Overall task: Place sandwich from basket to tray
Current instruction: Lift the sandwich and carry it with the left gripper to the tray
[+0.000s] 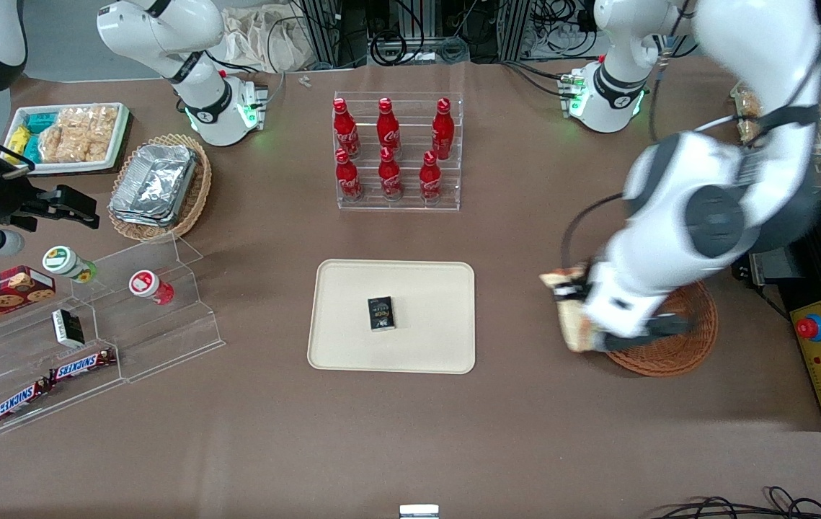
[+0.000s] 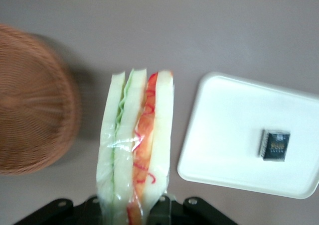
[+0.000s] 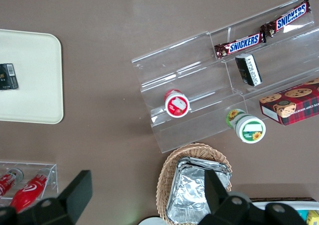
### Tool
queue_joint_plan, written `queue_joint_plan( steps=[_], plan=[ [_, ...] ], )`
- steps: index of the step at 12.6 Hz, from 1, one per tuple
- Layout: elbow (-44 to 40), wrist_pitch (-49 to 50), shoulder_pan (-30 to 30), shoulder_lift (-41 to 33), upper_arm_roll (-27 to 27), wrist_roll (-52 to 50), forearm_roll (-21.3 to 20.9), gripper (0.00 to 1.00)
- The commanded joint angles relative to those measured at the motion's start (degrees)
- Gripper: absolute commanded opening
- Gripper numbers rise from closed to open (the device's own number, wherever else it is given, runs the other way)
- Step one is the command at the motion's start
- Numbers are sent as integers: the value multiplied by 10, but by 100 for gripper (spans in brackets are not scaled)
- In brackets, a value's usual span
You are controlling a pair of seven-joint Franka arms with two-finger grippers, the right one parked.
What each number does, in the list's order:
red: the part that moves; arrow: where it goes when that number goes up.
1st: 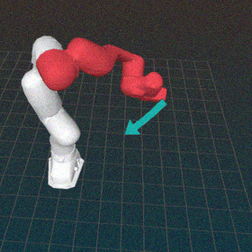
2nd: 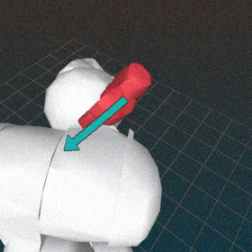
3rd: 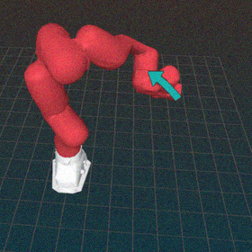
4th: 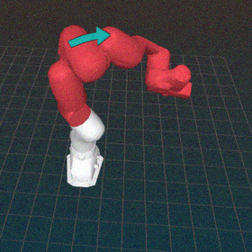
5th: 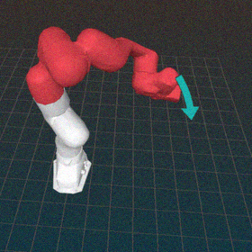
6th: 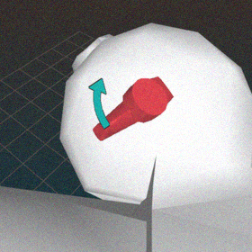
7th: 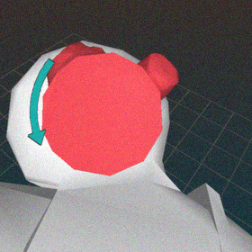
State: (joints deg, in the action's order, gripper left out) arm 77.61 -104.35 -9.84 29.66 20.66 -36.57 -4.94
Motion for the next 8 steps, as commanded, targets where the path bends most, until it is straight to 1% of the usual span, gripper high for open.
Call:
queue_joint_plan(
  steps=[1,3,6,8],
  plan=[
    [-73,-43,-74,114,-8,14,-25,0],
    [-72,-92,-102,158,-9,18,-49,0],
    [-74,-102,-127,214,-8,17,-102,0],
    [-74,-126,-130,229,-9,12,-104,0]
  ],
)
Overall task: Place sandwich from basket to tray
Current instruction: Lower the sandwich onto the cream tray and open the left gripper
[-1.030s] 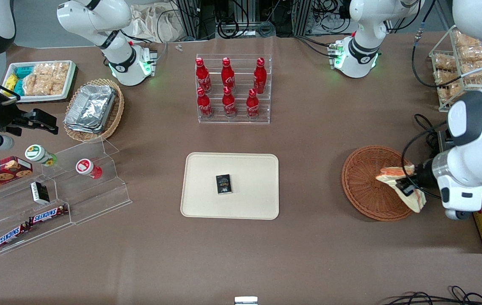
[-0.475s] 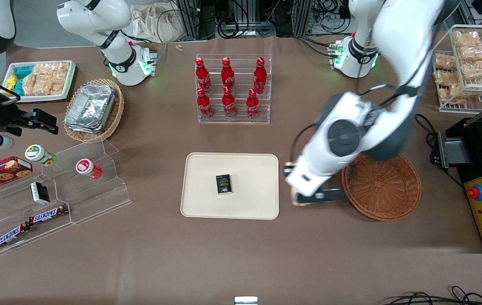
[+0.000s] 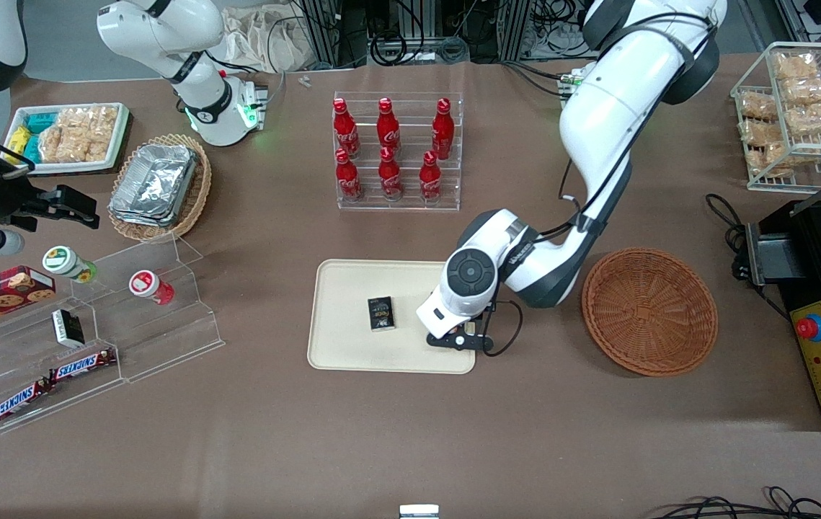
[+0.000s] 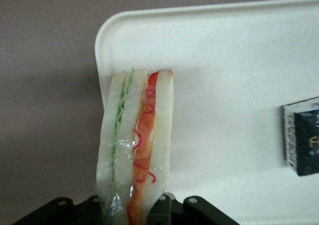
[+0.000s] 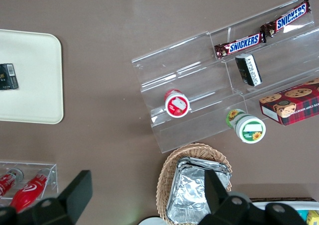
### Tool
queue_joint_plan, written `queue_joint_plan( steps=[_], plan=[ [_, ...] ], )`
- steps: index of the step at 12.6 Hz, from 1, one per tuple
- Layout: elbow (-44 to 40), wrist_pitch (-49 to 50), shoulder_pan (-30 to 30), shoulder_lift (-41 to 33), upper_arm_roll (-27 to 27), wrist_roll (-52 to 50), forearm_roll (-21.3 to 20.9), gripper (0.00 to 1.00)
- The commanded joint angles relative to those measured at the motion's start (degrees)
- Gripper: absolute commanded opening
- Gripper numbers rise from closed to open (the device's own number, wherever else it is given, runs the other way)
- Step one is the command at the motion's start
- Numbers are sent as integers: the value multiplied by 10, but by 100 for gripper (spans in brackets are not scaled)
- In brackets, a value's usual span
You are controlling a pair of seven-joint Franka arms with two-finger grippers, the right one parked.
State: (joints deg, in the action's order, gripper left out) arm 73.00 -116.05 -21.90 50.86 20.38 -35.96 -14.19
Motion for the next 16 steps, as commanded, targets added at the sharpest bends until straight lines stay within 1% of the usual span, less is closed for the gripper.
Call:
queue_joint_plan(
  steps=[1,2,3,4,7,9,11,13,15,16],
  plan=[
    [-27,-26,-10,20,-6,5,-11,1],
    [-27,-34,-10,27,-5,3,-11,10],
    [-27,-40,-10,29,-5,-3,-10,37],
    [-26,-44,-10,33,-6,-3,-13,99],
    [-27,-41,-9,14,-7,-8,-15,100],
    [-27,-37,0,-21,-7,-9,-13,100],
    [-25,-17,39,-64,-9,-14,-8,100],
    [-25,42,94,-110,-9,-10,-6,100],
    [-10,124,143,-164,-9,0,-5,100],
    [-1,137,172,-184,-7,7,-4,100]
  ],
)
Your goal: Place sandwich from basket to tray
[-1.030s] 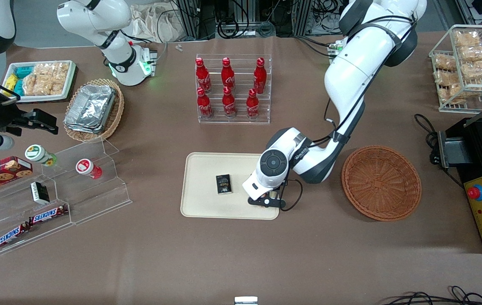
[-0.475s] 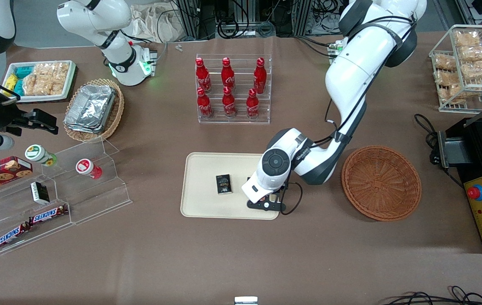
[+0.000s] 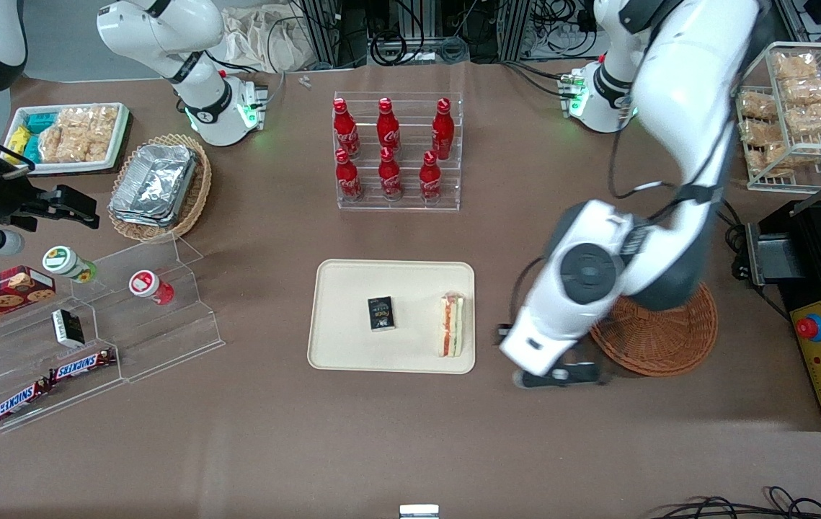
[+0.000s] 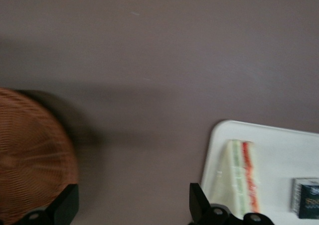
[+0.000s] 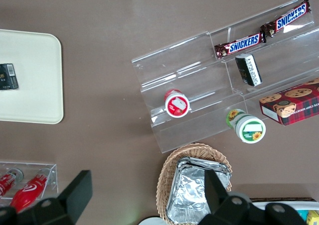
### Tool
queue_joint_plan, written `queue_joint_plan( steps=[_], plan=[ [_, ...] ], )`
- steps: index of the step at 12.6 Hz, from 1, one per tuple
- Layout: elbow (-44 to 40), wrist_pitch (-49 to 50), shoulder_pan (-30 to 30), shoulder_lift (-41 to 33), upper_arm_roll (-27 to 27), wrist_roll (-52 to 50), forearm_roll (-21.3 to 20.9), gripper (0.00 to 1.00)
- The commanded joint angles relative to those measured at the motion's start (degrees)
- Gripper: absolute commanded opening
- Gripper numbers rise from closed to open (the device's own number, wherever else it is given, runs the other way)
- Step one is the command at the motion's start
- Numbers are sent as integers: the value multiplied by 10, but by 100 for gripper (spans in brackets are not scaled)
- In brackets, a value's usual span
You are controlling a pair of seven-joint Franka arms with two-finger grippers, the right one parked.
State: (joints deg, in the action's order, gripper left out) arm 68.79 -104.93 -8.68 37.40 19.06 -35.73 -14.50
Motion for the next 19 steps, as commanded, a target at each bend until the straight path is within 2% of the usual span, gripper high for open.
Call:
queue_joint_plan(
  steps=[1,5,8,12,16,17,19],
  plan=[
    [68,41,66,-79,7,31,3,100],
    [157,61,168,-191,6,159,89,100],
    [220,40,211,-253,6,206,91,100],
    [419,-101,213,-386,5,216,97,100],
    [420,-102,214,-388,3,218,97,100],
    [420,-95,233,-384,5,221,96,100],
    [414,-69,238,-383,4,272,98,100]
  ],
)
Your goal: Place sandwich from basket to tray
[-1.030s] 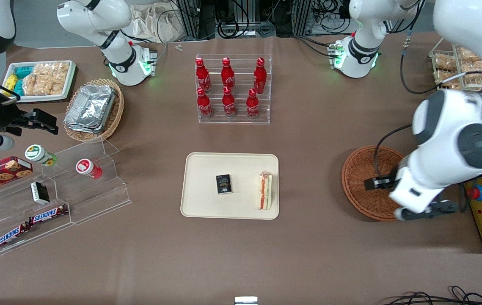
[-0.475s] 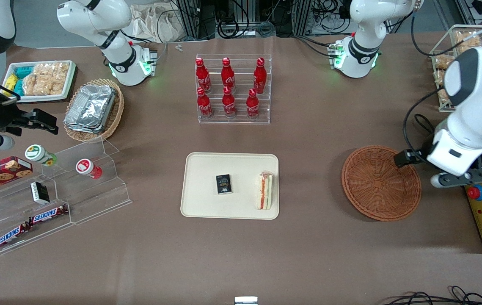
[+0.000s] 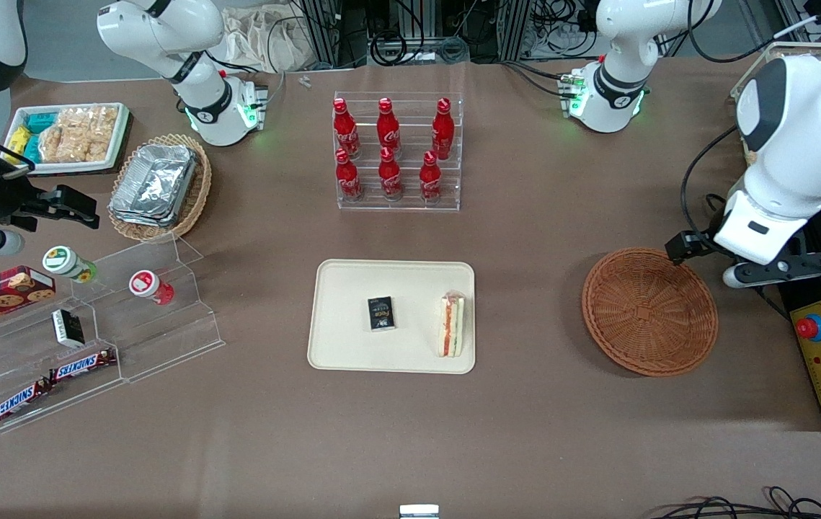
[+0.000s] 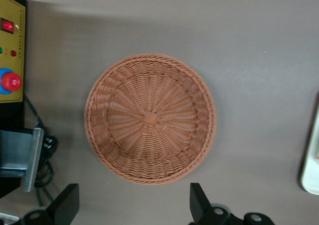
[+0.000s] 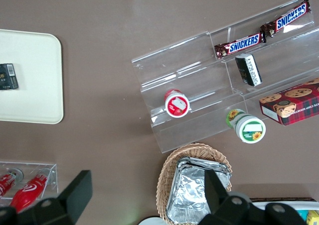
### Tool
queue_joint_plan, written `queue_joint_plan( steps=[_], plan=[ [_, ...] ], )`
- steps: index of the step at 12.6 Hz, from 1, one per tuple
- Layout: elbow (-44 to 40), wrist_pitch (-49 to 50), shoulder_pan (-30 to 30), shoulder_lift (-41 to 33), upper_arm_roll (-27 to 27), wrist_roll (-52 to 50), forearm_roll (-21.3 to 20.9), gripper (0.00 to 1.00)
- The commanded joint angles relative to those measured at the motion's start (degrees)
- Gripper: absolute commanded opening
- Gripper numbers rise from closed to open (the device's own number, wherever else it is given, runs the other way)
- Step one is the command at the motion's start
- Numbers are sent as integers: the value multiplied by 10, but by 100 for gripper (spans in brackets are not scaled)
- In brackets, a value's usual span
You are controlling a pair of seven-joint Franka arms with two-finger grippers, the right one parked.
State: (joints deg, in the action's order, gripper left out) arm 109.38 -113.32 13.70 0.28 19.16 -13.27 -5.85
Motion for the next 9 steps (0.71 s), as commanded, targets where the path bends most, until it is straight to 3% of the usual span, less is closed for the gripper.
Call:
queue_joint_plan(
  steps=[1,4,7,9],
  plan=[
    [-5,32,16,-12,2,74,14,100],
    [-120,123,-23,48,-43,116,24,100],
    [-247,213,-39,124,-49,117,26,100],
    [-266,222,-50,139,-49,119,22,100]
  ],
)
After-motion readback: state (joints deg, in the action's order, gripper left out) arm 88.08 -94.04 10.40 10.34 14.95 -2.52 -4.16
